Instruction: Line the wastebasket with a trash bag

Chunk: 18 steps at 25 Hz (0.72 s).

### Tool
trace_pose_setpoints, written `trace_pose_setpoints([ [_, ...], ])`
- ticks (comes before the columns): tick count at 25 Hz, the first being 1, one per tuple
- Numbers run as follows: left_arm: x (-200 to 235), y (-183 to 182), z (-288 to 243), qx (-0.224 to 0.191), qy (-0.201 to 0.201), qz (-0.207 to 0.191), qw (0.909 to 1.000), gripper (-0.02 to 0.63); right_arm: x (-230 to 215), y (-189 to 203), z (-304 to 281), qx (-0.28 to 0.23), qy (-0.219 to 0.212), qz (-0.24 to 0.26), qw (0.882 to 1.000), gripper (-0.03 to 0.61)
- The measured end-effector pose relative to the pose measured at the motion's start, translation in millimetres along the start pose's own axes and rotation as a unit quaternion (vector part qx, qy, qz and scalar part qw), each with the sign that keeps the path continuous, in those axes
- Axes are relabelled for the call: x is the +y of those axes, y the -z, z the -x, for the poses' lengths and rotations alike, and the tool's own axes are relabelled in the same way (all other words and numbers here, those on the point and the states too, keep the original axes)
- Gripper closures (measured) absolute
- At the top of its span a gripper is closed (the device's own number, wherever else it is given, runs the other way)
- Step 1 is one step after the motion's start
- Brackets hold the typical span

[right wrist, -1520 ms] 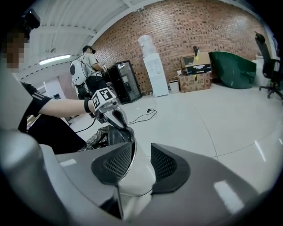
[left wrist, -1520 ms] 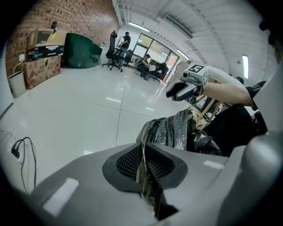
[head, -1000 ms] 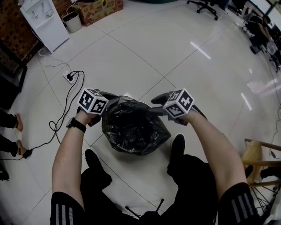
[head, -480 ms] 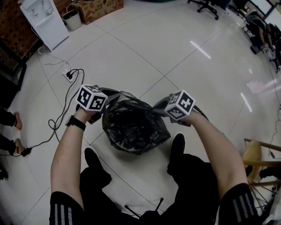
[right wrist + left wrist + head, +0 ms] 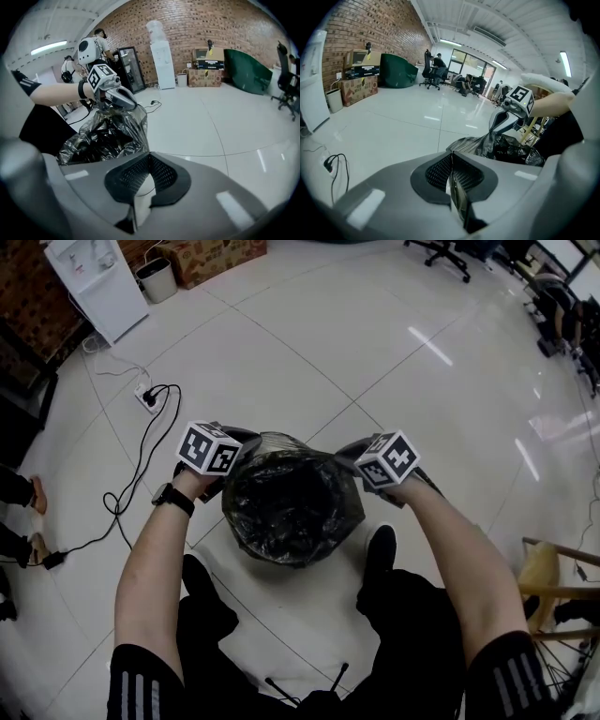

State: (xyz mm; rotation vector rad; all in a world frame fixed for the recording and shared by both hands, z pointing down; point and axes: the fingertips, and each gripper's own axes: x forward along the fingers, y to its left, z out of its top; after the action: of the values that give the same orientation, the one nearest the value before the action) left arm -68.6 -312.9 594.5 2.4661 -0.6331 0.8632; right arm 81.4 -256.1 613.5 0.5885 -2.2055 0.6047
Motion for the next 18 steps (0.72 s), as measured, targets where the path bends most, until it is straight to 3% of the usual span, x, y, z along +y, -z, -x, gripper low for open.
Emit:
trace_pose_setpoints([
  [3,10,17,-9,0.008,0.005,0.028,0.9996,0.611,-5,2,-13,0.002,0.009,0.010,1.000,0.572],
  [7,12,46,-21,0.030,0.041,0.076,0.9958,0.593,-13,6,-24,0.004,0.007,-0.003,1.000,0.572],
  [18,22,86,-40,0.068,0.045,0.092,0.9924,0.572,-15,23,-51,0.020,-0.006,-0.019,1.000,0.565],
])
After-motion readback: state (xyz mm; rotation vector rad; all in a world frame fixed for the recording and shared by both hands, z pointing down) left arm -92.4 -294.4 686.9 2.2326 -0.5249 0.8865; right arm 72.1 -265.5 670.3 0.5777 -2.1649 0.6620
